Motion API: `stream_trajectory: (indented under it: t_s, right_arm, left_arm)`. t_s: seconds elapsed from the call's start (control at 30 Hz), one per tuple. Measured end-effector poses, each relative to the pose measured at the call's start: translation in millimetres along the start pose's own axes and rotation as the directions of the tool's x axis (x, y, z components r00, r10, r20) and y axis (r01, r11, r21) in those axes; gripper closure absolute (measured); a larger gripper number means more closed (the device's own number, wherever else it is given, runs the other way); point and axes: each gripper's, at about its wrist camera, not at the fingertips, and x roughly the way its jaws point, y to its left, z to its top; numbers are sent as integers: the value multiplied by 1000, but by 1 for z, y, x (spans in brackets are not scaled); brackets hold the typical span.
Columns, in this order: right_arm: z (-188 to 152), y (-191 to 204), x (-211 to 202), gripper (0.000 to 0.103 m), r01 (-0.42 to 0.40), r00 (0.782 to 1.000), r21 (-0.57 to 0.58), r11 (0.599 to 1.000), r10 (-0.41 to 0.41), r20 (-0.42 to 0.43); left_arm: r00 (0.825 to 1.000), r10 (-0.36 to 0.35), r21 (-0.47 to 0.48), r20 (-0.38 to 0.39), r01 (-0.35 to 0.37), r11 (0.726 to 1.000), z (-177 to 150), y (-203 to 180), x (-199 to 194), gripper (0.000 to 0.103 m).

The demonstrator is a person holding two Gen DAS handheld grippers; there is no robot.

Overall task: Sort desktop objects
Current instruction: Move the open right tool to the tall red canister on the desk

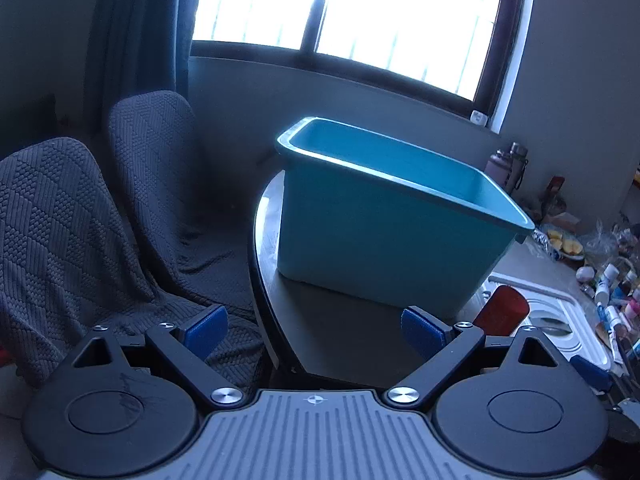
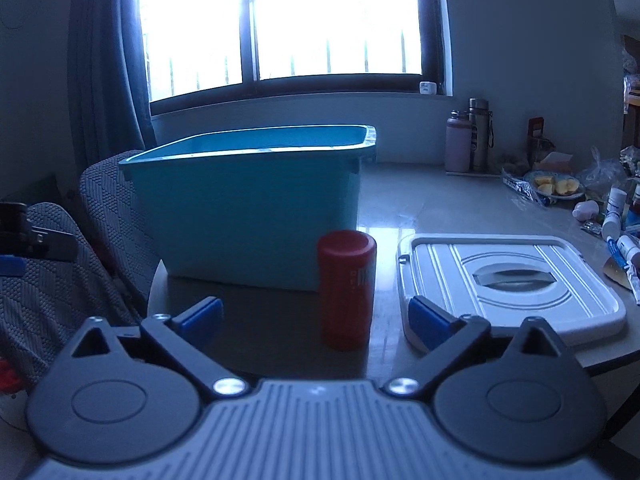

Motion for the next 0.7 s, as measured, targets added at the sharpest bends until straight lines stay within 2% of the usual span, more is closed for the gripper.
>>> stream_trajectory:
  t_s: [0.17, 0.53, 0.7]
  right_arm:
    - [-12, -10, 9, 3, 32, 999, 59, 998, -32, -12]
    - [-27, -4, 27, 3, 28, 999, 16, 999, -28, -26]
    - [-29, -2, 35, 3, 36, 999, 3, 999, -36, -22]
  left_arm:
    - [999, -17, 9, 45, 17, 1000, -11, 6, -18, 8]
    - [999, 30, 25, -23, -29, 999, -16, 19, -20, 8]
    - [999, 32, 39, -21, -31, 999, -13, 20, -17, 8]
